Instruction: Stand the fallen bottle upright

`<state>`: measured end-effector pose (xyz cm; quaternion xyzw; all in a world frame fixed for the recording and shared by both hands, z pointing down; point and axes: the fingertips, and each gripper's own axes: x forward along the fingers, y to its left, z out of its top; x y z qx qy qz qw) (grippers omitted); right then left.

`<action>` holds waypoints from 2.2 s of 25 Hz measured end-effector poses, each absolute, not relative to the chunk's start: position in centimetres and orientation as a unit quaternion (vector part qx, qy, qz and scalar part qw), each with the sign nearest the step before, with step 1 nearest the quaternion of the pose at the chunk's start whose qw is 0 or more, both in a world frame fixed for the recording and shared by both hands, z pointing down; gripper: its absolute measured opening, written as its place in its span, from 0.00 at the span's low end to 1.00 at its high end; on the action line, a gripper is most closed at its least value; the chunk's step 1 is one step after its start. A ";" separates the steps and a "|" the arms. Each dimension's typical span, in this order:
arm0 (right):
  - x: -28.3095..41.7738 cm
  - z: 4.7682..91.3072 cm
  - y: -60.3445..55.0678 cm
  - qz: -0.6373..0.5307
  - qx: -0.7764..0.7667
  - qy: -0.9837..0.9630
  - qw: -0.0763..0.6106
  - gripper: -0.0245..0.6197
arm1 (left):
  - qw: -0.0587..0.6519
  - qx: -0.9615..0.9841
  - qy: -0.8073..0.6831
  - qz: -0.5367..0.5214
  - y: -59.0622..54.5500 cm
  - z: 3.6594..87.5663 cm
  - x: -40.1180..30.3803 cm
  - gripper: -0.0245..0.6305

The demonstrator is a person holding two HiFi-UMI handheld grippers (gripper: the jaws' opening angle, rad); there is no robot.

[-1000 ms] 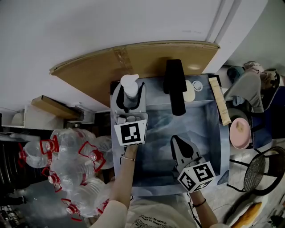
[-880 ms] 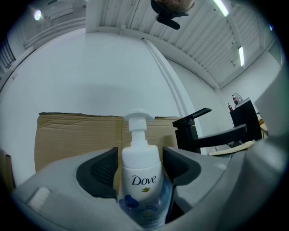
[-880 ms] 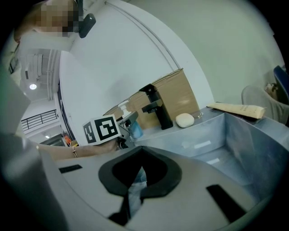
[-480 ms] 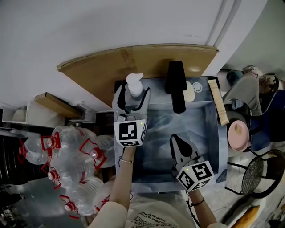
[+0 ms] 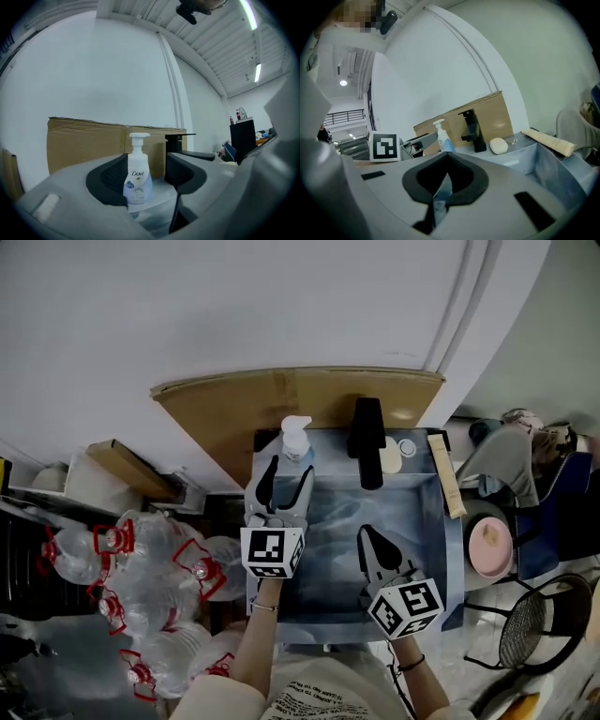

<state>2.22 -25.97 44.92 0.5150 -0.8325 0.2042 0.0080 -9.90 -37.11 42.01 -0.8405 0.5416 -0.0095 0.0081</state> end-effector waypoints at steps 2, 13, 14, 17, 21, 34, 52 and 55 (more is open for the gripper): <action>2.3 44.1 -26.0 0.193 0.517 -0.834 0.005 0.04 | 0.012 -0.843 0.537 -0.019 -36.0 41.6 -9.8 0.39; 2.4 40.6 -26.5 0.150 0.511 -0.846 -0.006 0.04 | 0.010 -0.844 0.534 -0.059 -30.8 40.4 -11.1 0.11; 2.4 40.2 -26.5 0.146 0.510 -0.848 -0.007 0.04 | 0.008 -0.844 0.533 -0.059 -30.4 40.2 -11.3 0.10; 2.3 39.2 -26.5 0.134 0.506 -0.852 -0.012 0.04 | 0.005 -0.847 0.529 -0.055 -29.2 39.6 -11.9 0.09; 2.2 38.2 -26.2 0.124 0.502 -0.856 -0.019 0.04 | -0.002 -0.854 0.516 -0.065 -27.5 39.3 -12.2 0.08; 2.7 34.0 -26.1 0.079 0.489 -0.867 -0.050 0.04 | -0.005 -0.863 0.502 -0.056 -23.7 36.1 -13.6 0.07; 4.0 33.0 -25.5 0.062 0.487 -0.869 -0.064 0.04 | -0.007 -0.844 0.535 -0.041 -21.8 34.5 -17.5 0.07; 4.6 33.3 -25.4 0.066 0.494 -0.865 -0.065 0.04 | -0.008 -0.843 0.536 -0.043 -21.8 34.6 -17.4 0.07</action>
